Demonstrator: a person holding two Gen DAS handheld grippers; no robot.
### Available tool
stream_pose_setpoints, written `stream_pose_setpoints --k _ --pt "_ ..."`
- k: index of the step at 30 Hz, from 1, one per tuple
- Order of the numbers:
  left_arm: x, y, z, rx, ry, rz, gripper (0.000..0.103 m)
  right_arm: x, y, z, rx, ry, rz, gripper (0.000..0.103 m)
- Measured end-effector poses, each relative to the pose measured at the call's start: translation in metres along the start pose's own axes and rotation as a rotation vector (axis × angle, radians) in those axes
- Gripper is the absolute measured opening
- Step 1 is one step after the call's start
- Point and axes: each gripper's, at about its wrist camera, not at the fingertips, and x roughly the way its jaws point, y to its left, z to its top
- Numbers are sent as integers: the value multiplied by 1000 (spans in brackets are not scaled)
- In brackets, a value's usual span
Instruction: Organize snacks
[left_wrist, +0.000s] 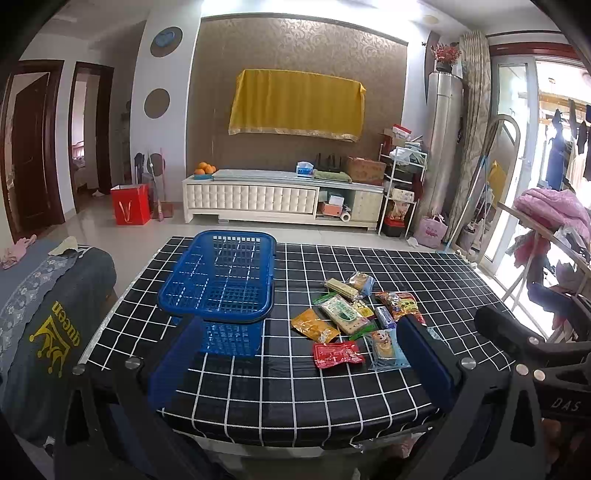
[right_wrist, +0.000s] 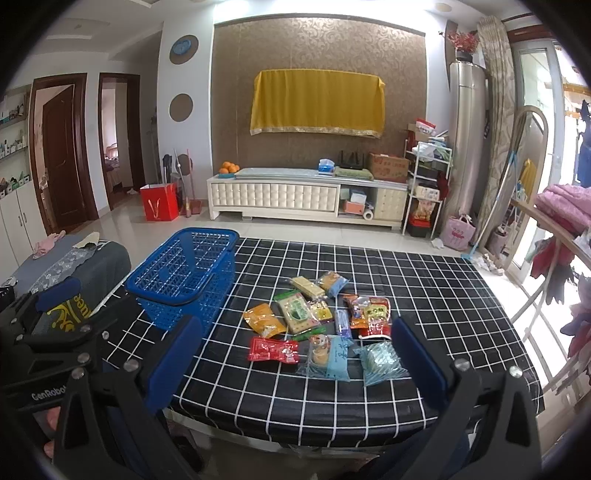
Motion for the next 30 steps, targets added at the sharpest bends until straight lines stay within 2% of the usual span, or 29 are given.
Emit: stream_pose_setpoints --k 6,12,14,18,21,24,30 --pt "19 -10 12 13 35 -13 103 11 -12 11 2 5 -28 103" --pt "67 -28 29 34 118 -39 103 40 -38 28 37 24 -61 103" --pt "87 -37 35 52 142 -30 103 53 -51 35 70 54 -47 103" --pt "127 -50 44 45 194 -90 103 87 -78 43 105 120 -72 103" --pt "161 -58 46 40 248 -105 103 114 -96 41 131 176 -80 103" --pt "194 -66 39 35 305 -125 103 143 -112 32 148 248 -82 103" --pt "242 -79 9 44 418 -113 103 197 -136 -8 137 430 -79 103"
